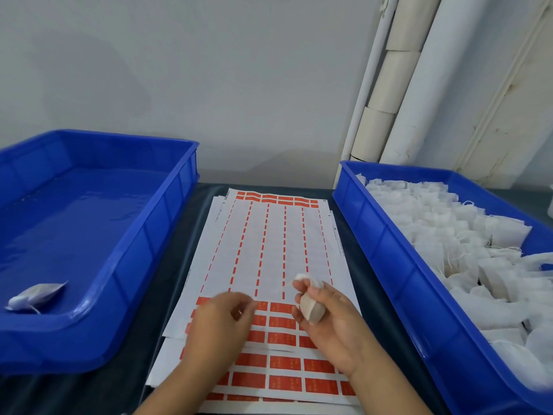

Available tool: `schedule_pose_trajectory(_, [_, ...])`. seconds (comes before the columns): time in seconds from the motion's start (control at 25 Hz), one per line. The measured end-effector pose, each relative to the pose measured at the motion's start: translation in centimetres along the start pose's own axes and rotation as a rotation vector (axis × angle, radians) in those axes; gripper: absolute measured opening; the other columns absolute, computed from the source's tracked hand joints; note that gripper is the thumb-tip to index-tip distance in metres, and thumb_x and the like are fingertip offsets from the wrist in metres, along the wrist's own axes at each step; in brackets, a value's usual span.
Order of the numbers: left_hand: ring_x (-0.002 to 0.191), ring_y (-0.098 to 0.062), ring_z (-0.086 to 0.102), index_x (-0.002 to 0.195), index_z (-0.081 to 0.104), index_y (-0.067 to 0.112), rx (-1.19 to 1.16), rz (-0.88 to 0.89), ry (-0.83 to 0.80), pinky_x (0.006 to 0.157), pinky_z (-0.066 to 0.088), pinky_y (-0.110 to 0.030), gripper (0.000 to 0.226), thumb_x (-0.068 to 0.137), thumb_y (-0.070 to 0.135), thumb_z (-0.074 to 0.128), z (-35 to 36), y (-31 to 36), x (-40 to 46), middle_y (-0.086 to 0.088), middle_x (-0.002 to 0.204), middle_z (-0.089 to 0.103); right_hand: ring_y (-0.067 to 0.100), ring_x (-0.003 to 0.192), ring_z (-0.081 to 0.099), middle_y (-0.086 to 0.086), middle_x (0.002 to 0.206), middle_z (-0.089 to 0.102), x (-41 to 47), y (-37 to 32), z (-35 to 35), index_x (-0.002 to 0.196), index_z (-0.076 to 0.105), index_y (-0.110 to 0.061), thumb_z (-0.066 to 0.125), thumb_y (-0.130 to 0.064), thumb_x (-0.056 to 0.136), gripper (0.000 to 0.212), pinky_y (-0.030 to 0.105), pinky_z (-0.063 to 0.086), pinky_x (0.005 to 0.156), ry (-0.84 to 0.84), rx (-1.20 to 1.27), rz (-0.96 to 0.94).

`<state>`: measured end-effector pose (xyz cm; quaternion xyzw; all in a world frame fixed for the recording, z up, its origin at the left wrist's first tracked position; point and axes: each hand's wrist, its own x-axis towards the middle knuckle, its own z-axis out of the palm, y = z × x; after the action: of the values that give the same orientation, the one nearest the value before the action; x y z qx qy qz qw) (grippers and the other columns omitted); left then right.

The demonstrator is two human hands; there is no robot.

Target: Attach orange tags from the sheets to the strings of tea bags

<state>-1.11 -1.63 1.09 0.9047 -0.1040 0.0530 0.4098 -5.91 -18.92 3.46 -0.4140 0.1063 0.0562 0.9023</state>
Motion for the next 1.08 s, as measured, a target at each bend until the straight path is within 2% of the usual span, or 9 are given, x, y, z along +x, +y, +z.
schedule_pose_trajectory(0.08, [0.075,0.007,0.053,0.100,0.067,0.036,0.125,0.173,-0.109,0.065,0.036,0.000,0.016,0.089,0.040,0.056,0.2,0.4,-1.5,0.029,0.083,0.054,0.014,0.087,0.071,0.001,0.108,0.071,0.1,0.3,0.6,0.091,0.076,-0.023,0.063,-0.016,0.084,0.016,0.029,0.055,0.071,0.034,-0.102,-0.060])
schedule_pose_trajectory(0.2, [0.082,0.010,0.047,0.105,0.065,0.038,0.150,0.357,-0.173,0.071,0.031,0.003,0.019,0.091,0.039,0.051,-0.6,1.3,-2.1,0.030,0.095,0.050,0.001,0.099,0.063,-0.024,0.107,0.067,0.0,0.6,1.0,0.093,0.062,-0.055,0.053,-0.026,0.095,0.031,0.019,0.049,0.079,0.106,-0.823,-0.180])
schedule_pose_trajectory(0.28, [0.087,0.008,0.045,0.103,0.064,0.038,0.083,0.400,-0.187,0.074,0.033,0.000,0.017,0.091,0.035,0.053,-1.4,2.0,-1.9,0.032,0.093,0.044,-0.005,0.096,0.060,-0.030,0.101,0.064,0.1,0.5,0.8,0.092,0.058,-0.058,0.054,-0.028,0.094,0.031,0.013,0.047,0.074,0.078,-1.033,-0.205])
schedule_pose_trajectory(0.48, [0.103,0.007,0.045,0.084,0.055,0.044,-0.051,0.445,-0.201,0.084,0.038,-0.003,0.019,0.092,0.027,0.053,-2.0,3.9,-0.2,0.036,0.108,0.033,0.003,0.094,0.063,-0.020,0.094,0.066,0.0,0.3,0.6,0.091,0.063,-0.047,0.059,-0.027,0.089,0.020,0.020,0.052,0.080,-0.052,-1.086,-0.084])
schedule_pose_trajectory(0.64, [0.095,0.007,0.050,0.080,0.047,0.047,-0.207,0.330,-0.255,0.075,0.040,0.001,0.030,0.095,0.021,0.048,-1.1,4.9,0.6,0.030,0.102,0.045,0.006,0.088,0.065,-0.014,0.087,0.069,0.0,0.0,0.9,0.084,0.066,-0.041,0.062,-0.022,0.086,0.019,0.021,0.055,0.078,-0.076,-1.079,-0.120])
schedule_pose_trajectory(0.8, [0.080,-0.002,0.056,0.083,0.048,0.040,-0.293,0.135,-0.255,0.057,0.040,0.000,0.020,0.097,0.026,0.045,-0.1,4.7,0.8,0.019,0.088,0.054,0.004,0.073,0.061,-0.015,0.073,0.063,0.0,0.1,1.0,0.077,0.063,-0.036,0.060,-0.021,0.087,0.019,0.014,0.050,0.064,0.006,-1.132,-0.192])
schedule_pose_trajectory(0.92, [0.071,-0.006,0.058,0.083,0.050,0.036,-0.350,0.004,-0.225,0.049,0.039,-0.004,0.018,0.097,0.027,0.044,0.6,4.6,0.8,0.014,0.082,0.057,0.004,0.076,0.062,-0.017,0.084,0.061,0.0,0.5,1.5,0.086,0.053,-0.039,0.062,-0.024,0.086,0.018,0.012,0.052,0.063,0.113,-1.159,-0.267])
schedule_pose_trajectory(1.0, [0.064,-0.006,0.056,0.082,0.052,0.034,-0.392,-0.083,-0.167,0.046,0.038,-0.006,0.018,0.097,0.026,0.045,0.9,4.7,0.7,0.012,0.077,0.058,0.006,0.076,0.064,-0.016,0.092,0.060,0.0,0.9,1.8,0.091,0.047,-0.044,0.065,-0.027,0.082,0.027,0.015,0.053,0.063,0.228,-1.166,-0.344])
schedule_pose_trajectory(1.08, [0.059,-0.006,0.054,0.079,0.056,0.031,-0.462,-0.141,-0.125,0.044,0.038,-0.007,0.019,0.096,0.025,0.048,1.0,4.8,0.6,0.010,0.071,0.059,0.008,0.076,0.063,-0.016,0.087,0.064,0.1,1.4,1.9,0.089,0.053,-0.044,0.067,-0.027,0.081,0.023,0.026,0.057,0.068,0.308,-1.233,-0.500])
